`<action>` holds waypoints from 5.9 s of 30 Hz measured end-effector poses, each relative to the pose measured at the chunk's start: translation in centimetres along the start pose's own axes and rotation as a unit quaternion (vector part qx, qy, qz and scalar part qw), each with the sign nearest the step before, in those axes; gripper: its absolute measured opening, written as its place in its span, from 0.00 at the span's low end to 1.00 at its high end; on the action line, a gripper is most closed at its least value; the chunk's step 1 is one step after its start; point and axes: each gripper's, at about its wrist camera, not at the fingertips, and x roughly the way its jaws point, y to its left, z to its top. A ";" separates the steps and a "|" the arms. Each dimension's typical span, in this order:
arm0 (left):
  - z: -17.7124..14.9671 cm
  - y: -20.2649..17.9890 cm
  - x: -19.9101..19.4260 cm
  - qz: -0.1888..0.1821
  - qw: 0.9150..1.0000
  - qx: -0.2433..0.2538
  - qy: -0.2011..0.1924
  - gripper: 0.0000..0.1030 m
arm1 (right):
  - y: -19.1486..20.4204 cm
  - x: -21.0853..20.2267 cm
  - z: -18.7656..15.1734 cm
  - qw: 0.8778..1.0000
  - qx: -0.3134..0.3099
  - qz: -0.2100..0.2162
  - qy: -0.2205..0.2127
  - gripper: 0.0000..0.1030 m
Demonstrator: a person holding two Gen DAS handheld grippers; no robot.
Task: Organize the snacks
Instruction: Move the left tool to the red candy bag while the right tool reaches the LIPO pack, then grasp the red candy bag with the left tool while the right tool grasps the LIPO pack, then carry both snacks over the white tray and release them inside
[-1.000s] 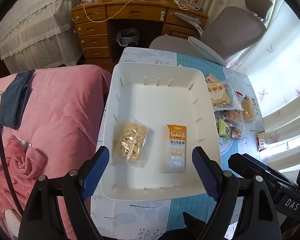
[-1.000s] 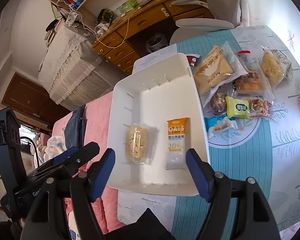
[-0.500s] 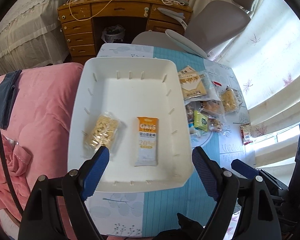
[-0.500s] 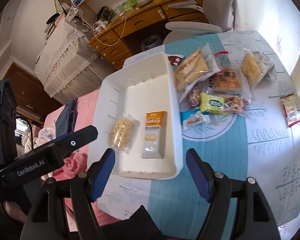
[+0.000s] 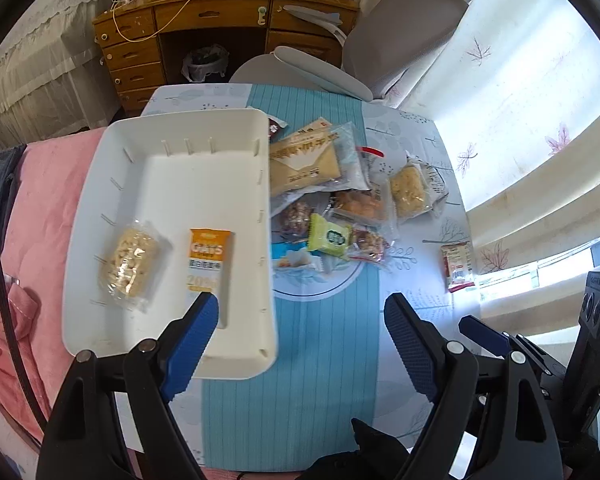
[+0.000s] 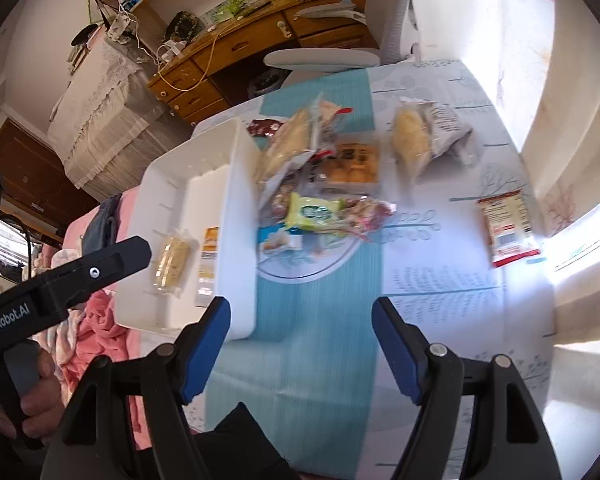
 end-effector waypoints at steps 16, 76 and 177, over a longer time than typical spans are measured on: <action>1.2 -5.4 5.5 -0.005 0.997 -0.065 0.033 0.87 | -11.6 -0.1 2.6 0.996 0.014 -0.088 0.003 0.72; 6.6 -10.9 24.2 0.031 0.978 -0.167 0.123 0.33 | -19.9 8.4 5.1 0.987 -0.076 -0.112 0.082 0.45; 0.5 17.5 -3.4 -0.068 0.997 -0.035 -0.027 0.70 | 14.0 6.0 -2.0 0.998 -0.011 0.032 -0.053 0.62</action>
